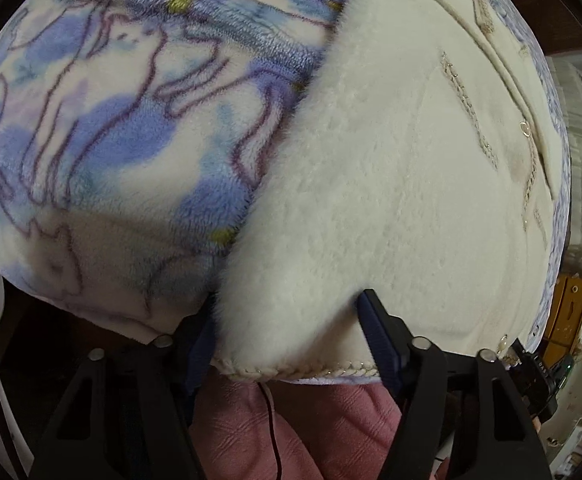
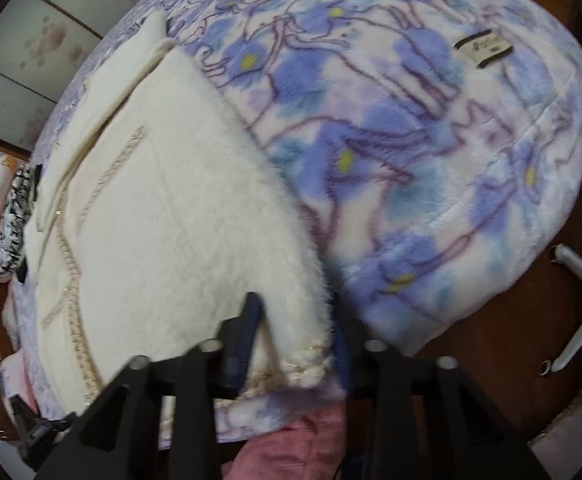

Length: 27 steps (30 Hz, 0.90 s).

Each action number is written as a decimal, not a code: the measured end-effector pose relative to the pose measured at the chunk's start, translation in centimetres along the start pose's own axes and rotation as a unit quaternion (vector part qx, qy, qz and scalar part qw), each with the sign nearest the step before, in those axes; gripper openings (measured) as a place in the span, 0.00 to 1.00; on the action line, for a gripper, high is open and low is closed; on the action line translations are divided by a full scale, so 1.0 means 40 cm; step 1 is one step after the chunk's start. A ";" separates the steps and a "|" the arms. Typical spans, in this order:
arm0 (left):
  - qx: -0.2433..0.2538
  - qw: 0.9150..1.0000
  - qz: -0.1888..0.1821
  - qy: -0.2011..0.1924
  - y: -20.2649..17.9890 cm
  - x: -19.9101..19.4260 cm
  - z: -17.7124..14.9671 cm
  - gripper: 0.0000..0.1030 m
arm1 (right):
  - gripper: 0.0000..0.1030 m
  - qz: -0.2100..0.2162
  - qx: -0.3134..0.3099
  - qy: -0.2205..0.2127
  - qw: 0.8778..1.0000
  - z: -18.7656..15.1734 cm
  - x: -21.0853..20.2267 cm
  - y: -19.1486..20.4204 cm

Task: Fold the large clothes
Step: 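Grasp the cardigan hem with both tools, then lift the hem with both tools and fold it toward the collar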

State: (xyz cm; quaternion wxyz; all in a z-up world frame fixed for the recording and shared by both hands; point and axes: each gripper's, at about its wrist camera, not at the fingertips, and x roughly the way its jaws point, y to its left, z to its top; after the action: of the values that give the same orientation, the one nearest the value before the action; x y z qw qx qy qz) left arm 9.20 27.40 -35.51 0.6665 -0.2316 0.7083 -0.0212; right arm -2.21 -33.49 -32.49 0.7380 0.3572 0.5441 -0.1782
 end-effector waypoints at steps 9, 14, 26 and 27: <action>0.000 0.999 0.041 -0.013 -0.075 -0.038 -0.018 0.13 | 0.18 0.029 -0.030 -0.008 0.999 -0.008 -0.044 0.130; 0.028 0.999 0.020 -0.019 -0.161 -0.084 -0.027 0.12 | 0.18 0.063 -0.083 0.006 0.995 0.004 -0.066 0.259; 0.048 0.995 -0.068 -0.049 -0.396 -0.230 0.032 0.10 | 0.18 0.179 -0.091 0.028 0.979 0.078 -0.099 0.470; 0.044 0.995 -0.078 -0.053 -0.414 -0.245 0.042 0.09 | 0.17 0.186 -0.097 0.024 0.978 0.089 -0.111 0.484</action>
State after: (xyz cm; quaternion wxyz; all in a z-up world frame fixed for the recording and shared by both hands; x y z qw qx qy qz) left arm 15.82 16.59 -20.95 0.7089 -0.2573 0.6502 -0.0920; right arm 11.28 -23.44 -21.37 0.7758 0.3833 0.5005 0.0241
